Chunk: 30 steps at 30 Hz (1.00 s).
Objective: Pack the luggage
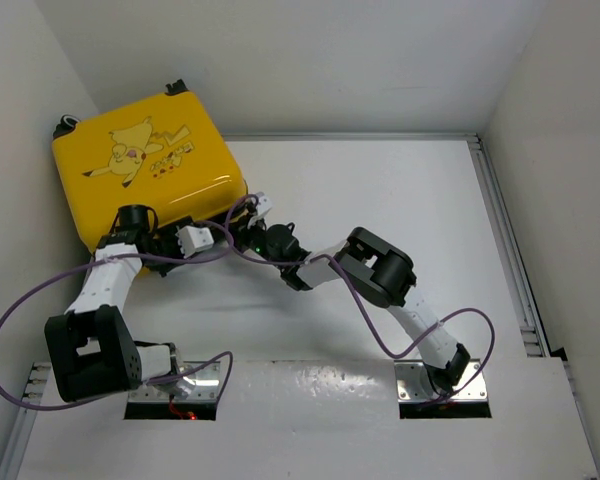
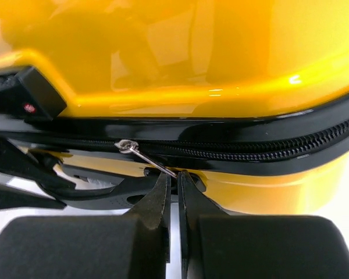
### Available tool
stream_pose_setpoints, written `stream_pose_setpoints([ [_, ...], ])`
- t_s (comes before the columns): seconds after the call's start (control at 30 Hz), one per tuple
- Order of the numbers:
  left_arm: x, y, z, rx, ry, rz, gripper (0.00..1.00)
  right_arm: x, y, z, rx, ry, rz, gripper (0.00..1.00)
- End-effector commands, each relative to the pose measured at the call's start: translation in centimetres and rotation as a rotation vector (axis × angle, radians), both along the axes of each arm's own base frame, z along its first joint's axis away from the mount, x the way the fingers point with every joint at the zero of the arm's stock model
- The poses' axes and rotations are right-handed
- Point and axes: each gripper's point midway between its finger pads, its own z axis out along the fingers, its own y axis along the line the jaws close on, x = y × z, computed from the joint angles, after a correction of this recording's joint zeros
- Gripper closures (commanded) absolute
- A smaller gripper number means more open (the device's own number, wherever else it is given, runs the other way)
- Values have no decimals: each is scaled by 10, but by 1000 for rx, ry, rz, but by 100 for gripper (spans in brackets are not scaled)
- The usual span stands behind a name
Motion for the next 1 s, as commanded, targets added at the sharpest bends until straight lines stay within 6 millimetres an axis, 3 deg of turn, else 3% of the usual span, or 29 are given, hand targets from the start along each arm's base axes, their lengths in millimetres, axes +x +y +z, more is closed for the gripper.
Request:
stream_pose_setpoints([
  [0.0,-33,-46,16,-200,61,-87,100,-37,23,19,-11,-132,168,100],
  [0.03,-33,-46,16,-200,61,-87,100,-43,24,19,-13,-139,193,99],
  [0.07,-32,-46,14,-200,58,-88,100,-46,26,26,-5,-162,209,91],
  [0.13,-30,-44,14,-198,48,-79,100,-55,30,27,-7,-181,245,84],
  [0.2,-30,-44,14,-202,52,-72,100,-55,34,31,-4,-197,228,79],
  [0.83,-31,-45,13,-212,60,-75,100,-66,62,45,38,-293,239,76],
  [0.97,-31,-45,13,-212,60,-75,100,-64,63,50,48,-313,231,65],
])
